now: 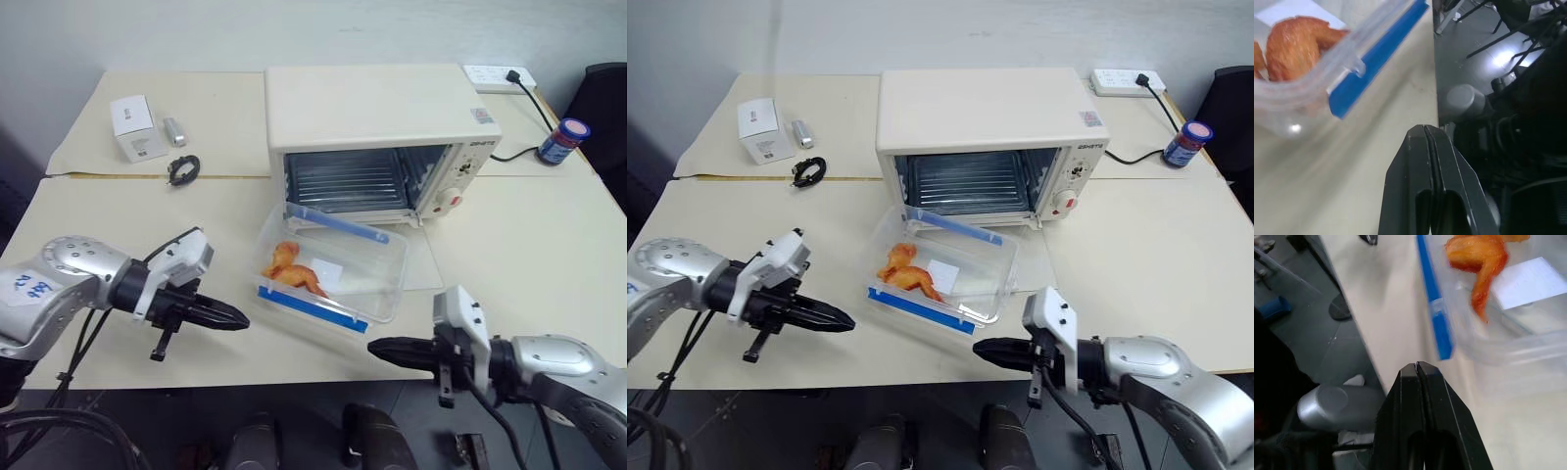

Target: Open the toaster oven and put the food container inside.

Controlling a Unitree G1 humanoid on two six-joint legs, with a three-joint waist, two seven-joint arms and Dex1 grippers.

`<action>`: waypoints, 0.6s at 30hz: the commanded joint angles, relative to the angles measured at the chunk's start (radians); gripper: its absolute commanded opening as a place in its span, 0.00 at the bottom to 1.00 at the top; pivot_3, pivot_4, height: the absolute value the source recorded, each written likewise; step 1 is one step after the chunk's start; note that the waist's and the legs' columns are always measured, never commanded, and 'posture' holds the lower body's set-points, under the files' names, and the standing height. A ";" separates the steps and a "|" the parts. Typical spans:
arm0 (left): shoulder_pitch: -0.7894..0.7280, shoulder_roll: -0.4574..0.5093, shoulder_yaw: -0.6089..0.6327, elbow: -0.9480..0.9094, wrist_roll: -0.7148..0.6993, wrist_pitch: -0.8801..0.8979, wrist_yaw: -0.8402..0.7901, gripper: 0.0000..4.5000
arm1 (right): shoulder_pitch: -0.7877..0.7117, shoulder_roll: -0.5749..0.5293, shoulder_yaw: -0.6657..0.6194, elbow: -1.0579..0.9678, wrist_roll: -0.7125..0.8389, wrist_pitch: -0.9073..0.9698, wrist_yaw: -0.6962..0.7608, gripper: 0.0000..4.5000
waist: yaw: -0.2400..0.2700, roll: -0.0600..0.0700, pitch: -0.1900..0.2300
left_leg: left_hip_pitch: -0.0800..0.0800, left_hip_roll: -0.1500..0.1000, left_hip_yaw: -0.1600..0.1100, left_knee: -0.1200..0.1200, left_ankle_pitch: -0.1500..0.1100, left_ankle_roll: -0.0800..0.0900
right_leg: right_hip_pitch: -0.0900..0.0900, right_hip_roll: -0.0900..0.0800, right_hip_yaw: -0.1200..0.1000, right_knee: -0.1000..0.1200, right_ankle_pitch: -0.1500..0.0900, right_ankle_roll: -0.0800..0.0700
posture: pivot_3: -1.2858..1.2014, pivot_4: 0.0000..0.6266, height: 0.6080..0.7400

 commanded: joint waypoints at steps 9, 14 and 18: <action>-0.204 -0.293 -0.063 0.237 0.194 -0.097 0.097 0.00 | -0.132 0.113 0.021 0.137 -0.133 -0.073 -0.099 0.01 | 0.003 0.000 0.000 | -0.003 0.000 0.000 0.008 -0.002 0.004 | 0.001 0.000 0.000 0.001 0.002 0.003 | 0.52 0.24 1.00; -0.264 -0.379 -0.056 0.287 0.219 -0.110 0.116 0.00 | -0.184 0.131 0.032 0.161 -0.147 -0.064 -0.096 0.01 | 0.001 0.000 0.000 | -0.003 0.000 -0.001 0.012 -0.002 0.005 | 0.003 0.000 0.000 0.001 0.003 0.005 | 0.52 0.24 1.00; -0.273 -0.402 -0.049 0.263 0.214 -0.091 0.108 0.00 | -0.209 0.140 0.038 0.161 -0.145 -0.050 -0.097 0.01 | -0.003 0.000 0.000 | -0.003 0.000 0.000 0.009 -0.003 0.005 | 0.002 0.000 0.000 0.004 0.003 0.005 | 0.52 0.24 1.00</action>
